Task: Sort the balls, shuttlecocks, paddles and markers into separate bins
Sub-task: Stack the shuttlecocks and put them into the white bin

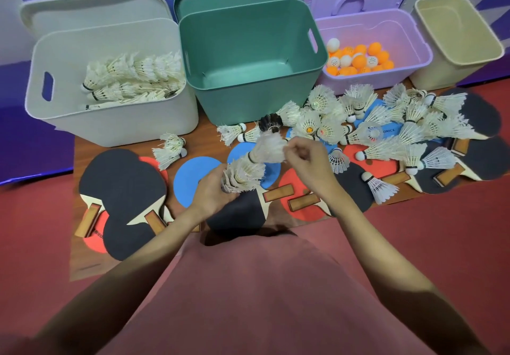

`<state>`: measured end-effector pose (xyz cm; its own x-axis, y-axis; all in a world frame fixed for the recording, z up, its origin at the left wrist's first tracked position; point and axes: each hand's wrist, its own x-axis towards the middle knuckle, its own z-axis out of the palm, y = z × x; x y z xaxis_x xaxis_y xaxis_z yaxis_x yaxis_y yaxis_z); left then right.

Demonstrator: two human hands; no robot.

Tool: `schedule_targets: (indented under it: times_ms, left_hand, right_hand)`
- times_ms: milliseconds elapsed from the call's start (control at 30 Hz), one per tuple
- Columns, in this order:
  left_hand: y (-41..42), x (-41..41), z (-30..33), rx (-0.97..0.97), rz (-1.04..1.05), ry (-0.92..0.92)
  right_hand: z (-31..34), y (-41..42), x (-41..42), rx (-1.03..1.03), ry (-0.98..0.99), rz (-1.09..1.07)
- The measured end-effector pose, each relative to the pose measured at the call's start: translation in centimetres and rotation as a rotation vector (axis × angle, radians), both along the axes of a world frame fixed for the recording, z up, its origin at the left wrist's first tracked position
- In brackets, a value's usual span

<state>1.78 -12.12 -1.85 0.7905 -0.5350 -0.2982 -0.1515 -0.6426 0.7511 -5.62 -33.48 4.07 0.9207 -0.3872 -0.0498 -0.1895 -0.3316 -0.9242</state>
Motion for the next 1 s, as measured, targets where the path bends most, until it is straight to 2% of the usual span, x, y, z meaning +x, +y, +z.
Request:
schedule_targets:
  times_ms: [100,200,367,467,533,600,700,800,900,1000]
  left_hand:
    - [-0.5,0.3,0.2,-0.03,-0.001,-0.016]
    - [-0.9,0.4,0.3,-0.059,0.014,-0.044]
    - [-0.5,0.6,-0.2,-0.079,0.056,-0.045]
    - [0.1,0.8,-0.6,-0.093,0.111,-0.021]
    - [0.6,1.0,-0.8,-0.087,0.132,-0.009]
    - [1.2,1.3,-1.0,-0.075,0.147,0.006]
    - [1.8,1.6,-1.0,-0.072,0.165,0.01]
    - [2.2,1.9,-0.8,-0.076,0.18,-0.002]
    - [2.3,2.1,-0.5,-0.076,0.186,-0.001]
    - [2.4,2.3,-0.5,-0.076,0.182,-0.002]
  right_hand:
    - [-0.7,0.8,0.4,-0.105,0.095,0.124]
    - [-1.5,1.6,0.4,-0.142,0.111,0.147]
    - [-1.8,2.1,1.1,-0.05,0.112,0.134]
    - [-3.0,1.3,2.1,0.028,0.109,-0.019]
    - [-4.6,0.2,2.6,-0.048,0.19,-0.14]
    - [-6.0,-0.7,3.1,-0.171,0.353,-0.183]
    - [-6.9,-1.0,4.2,-0.274,0.502,-0.092]
    - [-7.1,-0.6,5.5,-0.416,0.579,-0.009]
    - [-6.9,-0.6,6.1,-0.542,0.618,-0.014]
    - [-6.5,-1.2,5.6,-0.531,0.599,-0.072]
